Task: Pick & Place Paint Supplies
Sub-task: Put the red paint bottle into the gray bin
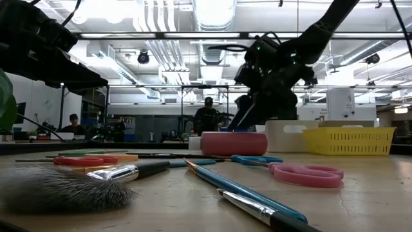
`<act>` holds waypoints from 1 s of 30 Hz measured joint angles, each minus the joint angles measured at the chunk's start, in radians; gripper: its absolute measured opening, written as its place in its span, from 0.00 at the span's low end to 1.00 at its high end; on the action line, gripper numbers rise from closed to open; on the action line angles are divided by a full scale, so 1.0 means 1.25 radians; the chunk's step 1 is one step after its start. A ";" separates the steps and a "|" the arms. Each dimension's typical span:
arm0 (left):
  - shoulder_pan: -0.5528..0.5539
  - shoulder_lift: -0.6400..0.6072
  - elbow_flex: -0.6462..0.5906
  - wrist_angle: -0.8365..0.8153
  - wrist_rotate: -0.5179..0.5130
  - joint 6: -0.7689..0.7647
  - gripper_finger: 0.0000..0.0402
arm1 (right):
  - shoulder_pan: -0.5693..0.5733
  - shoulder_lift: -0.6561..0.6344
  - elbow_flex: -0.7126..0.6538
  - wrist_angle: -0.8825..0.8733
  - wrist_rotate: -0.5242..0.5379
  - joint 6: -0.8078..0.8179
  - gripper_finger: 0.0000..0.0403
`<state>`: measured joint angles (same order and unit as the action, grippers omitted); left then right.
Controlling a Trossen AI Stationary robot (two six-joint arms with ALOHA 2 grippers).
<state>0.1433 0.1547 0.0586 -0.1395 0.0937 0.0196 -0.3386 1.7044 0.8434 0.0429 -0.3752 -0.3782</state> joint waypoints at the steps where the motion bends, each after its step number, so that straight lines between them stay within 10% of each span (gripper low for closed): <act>1: 0.000 0.000 0.000 0.000 0.000 0.000 0.42 | 0.000 0.009 0.003 0.001 0.000 0.000 0.77; 14: 0.000 0.000 0.000 0.000 0.000 0.000 0.42 | 0.000 0.051 0.017 0.000 0.003 0.000 0.74; 30: 0.000 0.000 0.000 0.000 0.000 0.000 0.42 | 0.000 0.051 0.017 -0.002 0.008 0.003 0.39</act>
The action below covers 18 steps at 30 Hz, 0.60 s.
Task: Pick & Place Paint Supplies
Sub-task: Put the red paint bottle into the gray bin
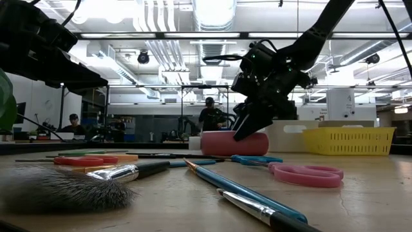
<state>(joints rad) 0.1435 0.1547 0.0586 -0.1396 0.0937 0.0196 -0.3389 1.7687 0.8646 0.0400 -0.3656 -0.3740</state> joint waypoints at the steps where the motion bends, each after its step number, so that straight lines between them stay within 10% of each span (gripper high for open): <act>1: 0.000 0.000 0.000 0.000 0.000 0.000 0.42 | 0.000 0.000 0.000 0.000 0.000 0.000 0.38; 18: 0.000 0.000 0.000 0.000 0.000 0.000 0.42 | 0.000 -0.113 -0.003 -0.026 0.088 0.027 0.38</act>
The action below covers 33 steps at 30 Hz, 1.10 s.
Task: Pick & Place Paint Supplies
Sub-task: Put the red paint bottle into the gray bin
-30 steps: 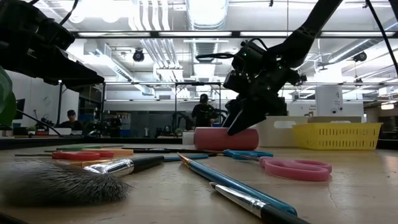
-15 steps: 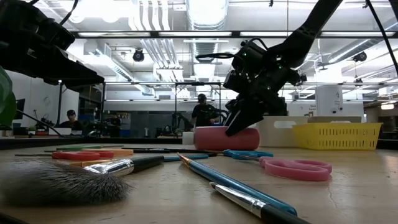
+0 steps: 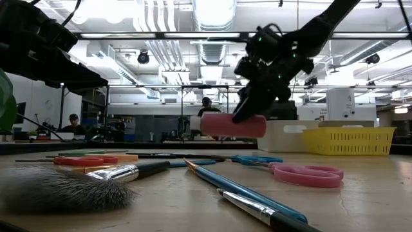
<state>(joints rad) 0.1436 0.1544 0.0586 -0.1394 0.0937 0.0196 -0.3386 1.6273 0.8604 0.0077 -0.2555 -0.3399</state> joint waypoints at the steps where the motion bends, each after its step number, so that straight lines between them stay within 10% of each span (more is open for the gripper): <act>1: 0.000 0.000 0.000 0.000 0.000 0.000 0.42 | 0.000 -0.019 0.000 -0.012 0.024 0.007 0.38; 21: 0.000 0.000 0.000 0.000 0.000 0.000 0.42 | -0.134 -0.428 0.002 -0.417 0.591 0.579 0.38; 33: 0.000 0.000 0.000 0.000 0.000 0.000 0.42 | -0.283 -0.454 -0.002 -0.609 0.668 0.692 0.38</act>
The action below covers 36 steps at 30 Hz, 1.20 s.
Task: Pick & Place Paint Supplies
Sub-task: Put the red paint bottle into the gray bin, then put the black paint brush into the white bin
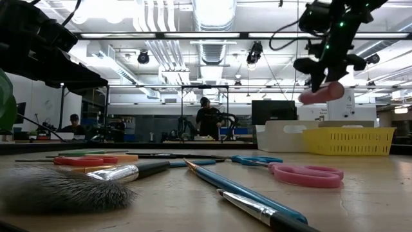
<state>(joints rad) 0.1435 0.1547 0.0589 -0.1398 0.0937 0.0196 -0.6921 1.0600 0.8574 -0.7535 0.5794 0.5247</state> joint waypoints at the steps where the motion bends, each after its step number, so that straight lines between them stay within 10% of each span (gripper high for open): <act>1: 0.000 0.000 0.000 0.000 0.000 0.000 0.42 | -0.015 0.008 -0.001 0.000 -0.002 0.000 0.38; 18: 0.000 0.000 0.000 0.000 0.000 0.000 0.42 | -0.083 0.236 -0.002 0.024 -0.032 0.037 0.38; 36: 0.000 0.000 0.000 0.000 0.000 0.000 0.42 | -0.085 0.228 -0.009 0.024 -0.030 0.040 0.57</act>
<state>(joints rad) 0.1433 0.1547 0.0586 -0.1398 0.0937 0.0196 -0.7990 1.3450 0.8455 -0.7235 0.5415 0.5748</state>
